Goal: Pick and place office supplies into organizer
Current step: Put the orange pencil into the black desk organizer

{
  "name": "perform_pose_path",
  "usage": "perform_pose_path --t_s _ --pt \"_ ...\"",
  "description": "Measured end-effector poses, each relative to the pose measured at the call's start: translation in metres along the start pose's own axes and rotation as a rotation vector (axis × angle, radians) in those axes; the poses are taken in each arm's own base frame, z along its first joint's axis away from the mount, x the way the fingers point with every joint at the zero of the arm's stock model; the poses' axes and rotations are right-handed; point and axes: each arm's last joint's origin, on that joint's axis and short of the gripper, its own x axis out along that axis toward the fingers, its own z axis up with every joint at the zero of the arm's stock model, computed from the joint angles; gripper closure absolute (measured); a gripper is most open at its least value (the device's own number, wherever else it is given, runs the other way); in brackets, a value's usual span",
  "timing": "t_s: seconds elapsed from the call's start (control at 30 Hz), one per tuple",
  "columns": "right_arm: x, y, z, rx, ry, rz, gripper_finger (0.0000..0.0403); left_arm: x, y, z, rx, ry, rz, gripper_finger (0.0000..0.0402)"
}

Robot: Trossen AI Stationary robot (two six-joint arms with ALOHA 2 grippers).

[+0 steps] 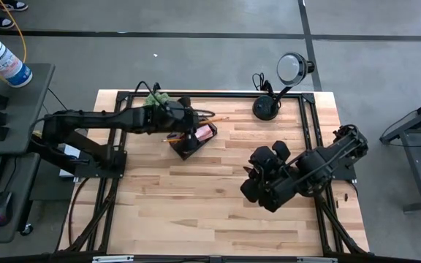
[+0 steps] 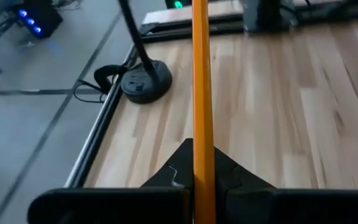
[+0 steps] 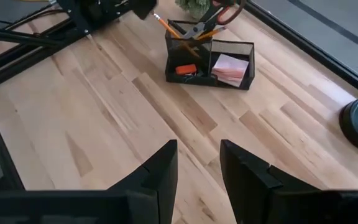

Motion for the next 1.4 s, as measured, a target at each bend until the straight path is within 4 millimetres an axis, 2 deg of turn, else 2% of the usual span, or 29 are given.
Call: perform_pose_path --t_s 0.23,0.43,0.77,0.93,1.17,1.4 --pt "0.0 0.0 0.0 -0.021 0.007 0.003 0.0289 0.024 -0.004 -0.036 -0.163 -0.084 0.013 0.0402" --pt "0.0 0.0 0.0 -0.03 0.007 0.004 0.0289 0.032 -0.012 -0.061 -0.257 -0.242 0.03 0.0402" --pt "0.0 0.001 -0.001 -0.024 0.023 0.016 0.0289 0.031 -0.017 -0.099 -0.351 -0.394 0.15 0.0401" --pt "0.0 0.002 0.0 -0.014 0.018 0.026 0.0289 0.023 -0.018 -0.117 -0.347 -0.531 0.235 0.0401" --pt "0.0 0.002 0.0 -0.012 0.015 0.03 0.0289 0.011 -0.02 -0.148 -0.411 -0.607 0.331 0.0401" --pt "0.003 0.001 0.003 -0.005 0.013 0.022 0.0289 0.013 -0.022 -0.156 -0.427 -0.6 0.352 0.0401"
